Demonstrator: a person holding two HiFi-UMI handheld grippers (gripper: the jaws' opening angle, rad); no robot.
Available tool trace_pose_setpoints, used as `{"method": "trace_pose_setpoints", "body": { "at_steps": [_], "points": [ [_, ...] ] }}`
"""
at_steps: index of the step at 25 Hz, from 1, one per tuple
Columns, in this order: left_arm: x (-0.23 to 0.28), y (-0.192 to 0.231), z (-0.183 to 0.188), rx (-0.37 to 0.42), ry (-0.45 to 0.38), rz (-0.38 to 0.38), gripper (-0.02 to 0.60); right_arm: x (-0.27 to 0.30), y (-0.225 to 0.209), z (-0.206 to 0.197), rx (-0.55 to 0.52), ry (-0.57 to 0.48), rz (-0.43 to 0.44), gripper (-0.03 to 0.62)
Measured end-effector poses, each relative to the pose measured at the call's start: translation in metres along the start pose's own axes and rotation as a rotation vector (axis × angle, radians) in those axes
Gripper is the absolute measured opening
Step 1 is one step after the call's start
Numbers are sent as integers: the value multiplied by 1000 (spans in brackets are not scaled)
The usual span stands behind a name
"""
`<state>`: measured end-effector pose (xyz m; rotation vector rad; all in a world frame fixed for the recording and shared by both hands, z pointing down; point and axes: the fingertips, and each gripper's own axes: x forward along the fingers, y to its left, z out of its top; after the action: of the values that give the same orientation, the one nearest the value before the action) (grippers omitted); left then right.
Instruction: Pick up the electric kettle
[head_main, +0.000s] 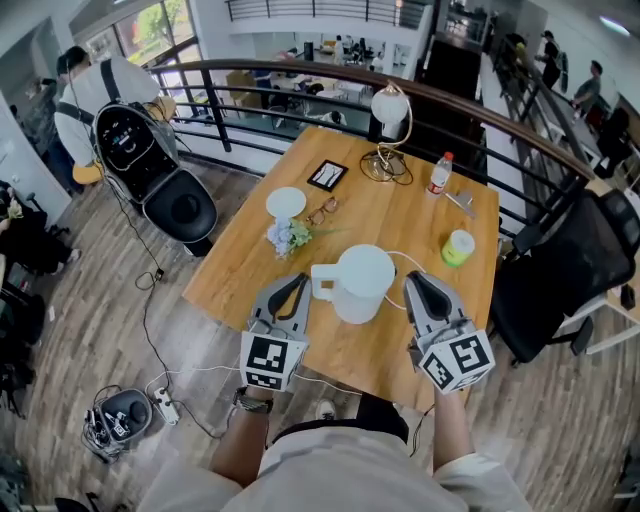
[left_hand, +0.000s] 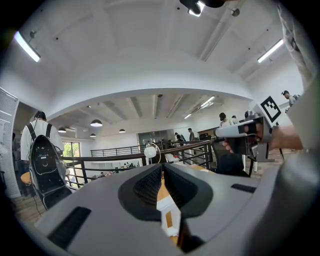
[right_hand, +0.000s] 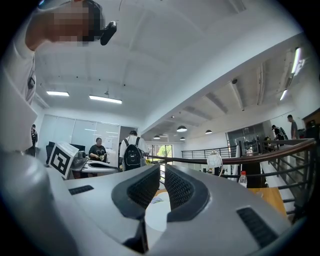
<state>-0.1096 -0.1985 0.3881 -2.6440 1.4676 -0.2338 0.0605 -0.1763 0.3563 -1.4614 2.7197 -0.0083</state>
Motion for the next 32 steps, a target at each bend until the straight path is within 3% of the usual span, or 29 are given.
{"method": "trace_pose_setpoints", "body": {
  "at_steps": [7,15,20,32],
  "points": [
    [13,6,-28,-21,42,10,8,6,-15,-29,-1,33,2,19],
    [19,11,-64,-46,108,24,12,7,-22,-61,1,97,22,98],
    [26,8,-91,-64,161,12,76,3,-24,-83,27,110,55,120],
    [48,10,-134,-94,244,0,123,7,-30,-124,67,149,146,152]
  ]
}}
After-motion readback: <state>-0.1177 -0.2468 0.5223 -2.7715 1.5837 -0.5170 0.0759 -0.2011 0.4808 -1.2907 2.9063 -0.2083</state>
